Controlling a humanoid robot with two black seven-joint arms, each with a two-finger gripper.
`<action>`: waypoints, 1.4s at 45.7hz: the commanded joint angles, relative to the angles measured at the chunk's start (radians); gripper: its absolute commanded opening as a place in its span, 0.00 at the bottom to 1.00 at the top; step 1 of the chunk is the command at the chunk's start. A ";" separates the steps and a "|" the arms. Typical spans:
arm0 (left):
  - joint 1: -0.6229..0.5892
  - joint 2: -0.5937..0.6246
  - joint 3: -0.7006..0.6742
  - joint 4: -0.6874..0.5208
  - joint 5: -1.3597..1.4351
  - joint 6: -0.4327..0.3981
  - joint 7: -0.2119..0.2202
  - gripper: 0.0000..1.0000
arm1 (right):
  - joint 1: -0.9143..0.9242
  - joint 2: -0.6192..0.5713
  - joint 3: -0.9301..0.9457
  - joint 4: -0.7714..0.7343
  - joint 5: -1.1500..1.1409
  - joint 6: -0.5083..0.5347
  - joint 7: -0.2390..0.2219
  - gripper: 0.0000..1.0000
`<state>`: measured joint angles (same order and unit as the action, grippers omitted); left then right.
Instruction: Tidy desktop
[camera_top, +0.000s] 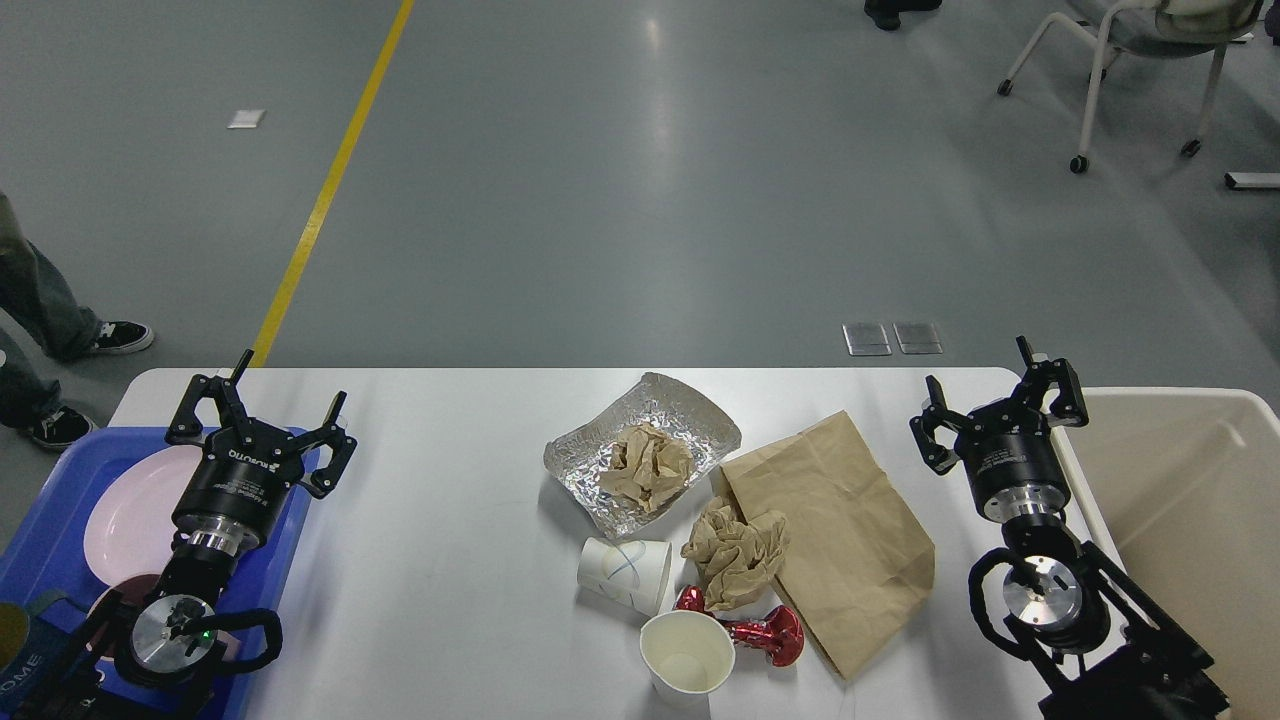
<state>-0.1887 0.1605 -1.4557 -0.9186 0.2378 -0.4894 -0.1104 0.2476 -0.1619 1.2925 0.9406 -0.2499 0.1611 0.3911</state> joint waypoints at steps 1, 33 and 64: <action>0.000 -0.001 0.000 0.000 0.000 0.000 0.000 0.96 | -0.001 0.002 0.002 0.000 0.000 0.000 0.002 1.00; 0.000 0.001 0.000 0.001 0.000 0.000 0.002 0.96 | -0.030 0.007 -0.012 -0.005 0.000 0.002 -0.011 1.00; 0.000 0.001 0.000 0.001 0.000 0.000 0.002 0.96 | -0.024 -0.192 -0.136 -0.022 0.000 0.095 -0.003 1.00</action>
<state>-0.1887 0.1607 -1.4558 -0.9173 0.2378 -0.4894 -0.1103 0.2212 -0.2807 1.2144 0.9201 -0.2503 0.2555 0.3862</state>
